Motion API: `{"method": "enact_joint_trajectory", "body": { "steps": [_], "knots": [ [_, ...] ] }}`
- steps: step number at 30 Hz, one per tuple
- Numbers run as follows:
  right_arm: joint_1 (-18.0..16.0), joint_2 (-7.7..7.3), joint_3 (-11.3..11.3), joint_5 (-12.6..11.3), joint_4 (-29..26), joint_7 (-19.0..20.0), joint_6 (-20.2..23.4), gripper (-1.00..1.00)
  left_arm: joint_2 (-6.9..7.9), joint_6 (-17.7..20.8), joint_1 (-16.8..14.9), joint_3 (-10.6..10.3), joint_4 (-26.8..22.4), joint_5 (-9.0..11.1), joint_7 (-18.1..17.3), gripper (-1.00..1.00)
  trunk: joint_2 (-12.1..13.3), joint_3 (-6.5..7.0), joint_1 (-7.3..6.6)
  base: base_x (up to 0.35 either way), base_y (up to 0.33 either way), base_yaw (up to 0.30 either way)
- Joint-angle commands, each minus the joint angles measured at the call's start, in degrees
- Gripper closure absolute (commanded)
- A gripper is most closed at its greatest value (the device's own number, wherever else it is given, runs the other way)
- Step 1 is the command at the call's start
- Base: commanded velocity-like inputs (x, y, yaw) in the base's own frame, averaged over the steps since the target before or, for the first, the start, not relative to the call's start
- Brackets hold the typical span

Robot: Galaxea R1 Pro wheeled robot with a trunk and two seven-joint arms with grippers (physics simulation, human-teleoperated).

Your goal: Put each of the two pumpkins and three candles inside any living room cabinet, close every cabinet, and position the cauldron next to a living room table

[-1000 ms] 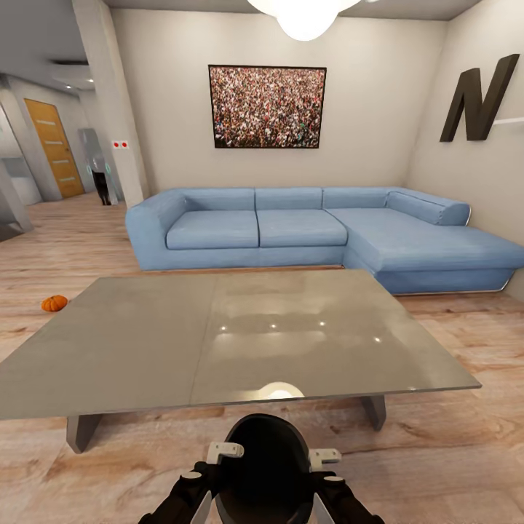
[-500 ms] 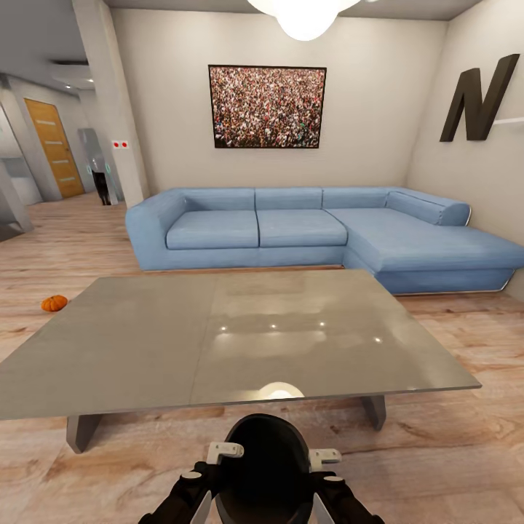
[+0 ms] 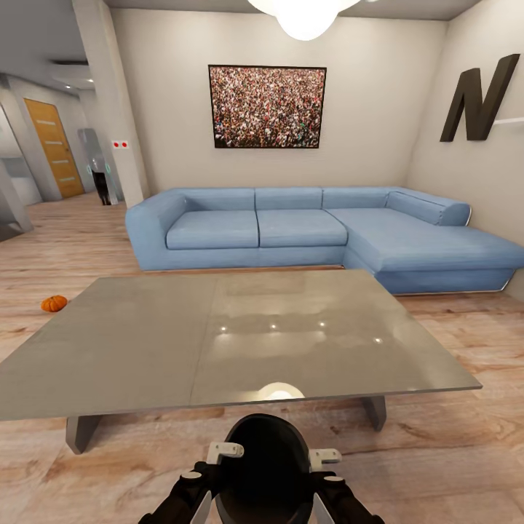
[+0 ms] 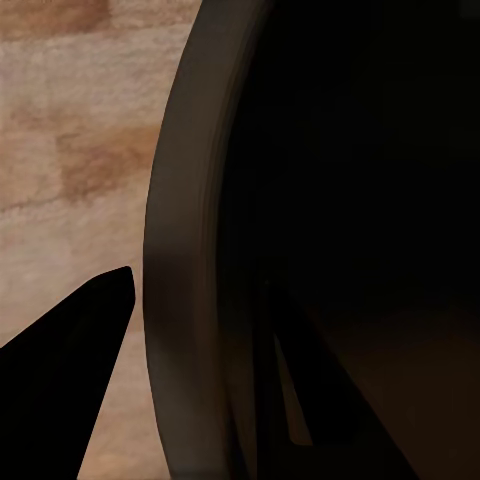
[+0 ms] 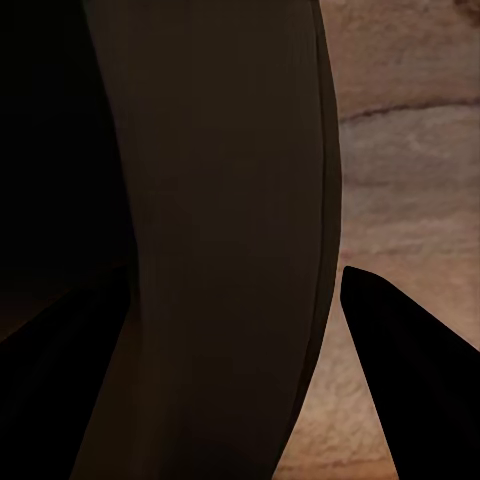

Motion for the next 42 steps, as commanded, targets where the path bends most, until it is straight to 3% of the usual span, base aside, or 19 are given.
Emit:
{"method": "enact_joint_trajectory", "body": {
  "steps": [1, 40, 42],
  "knots": [
    [-0.03, 0.11, 0.74, -2.22, 0.08, -0.55, 0.13, 1.0, 0.0, -0.54, -0.01, -0.59, -0.19, -0.56, 0.66, 1.0, -0.03, -0.05, -0.02, 0.0, 0.0, 0.0],
    [-0.04, 0.11, 0.76, -2.22, 0.08, -0.55, 0.13, 1.0, 0.0, -0.54, -0.01, -0.59, -0.17, -0.56, 0.66, 1.0, -0.03, -0.05, -0.02, 0.015, 0.0, 0.0],
    [-0.02, 0.11, 0.75, -2.22, 0.08, -0.55, 0.13, 1.0, 0.0, -0.54, -0.01, -0.59, -0.16, -0.56, 0.66, 1.0, -0.83, -0.41, 0.42, 0.0, 0.0, 0.0]
  ]
}}
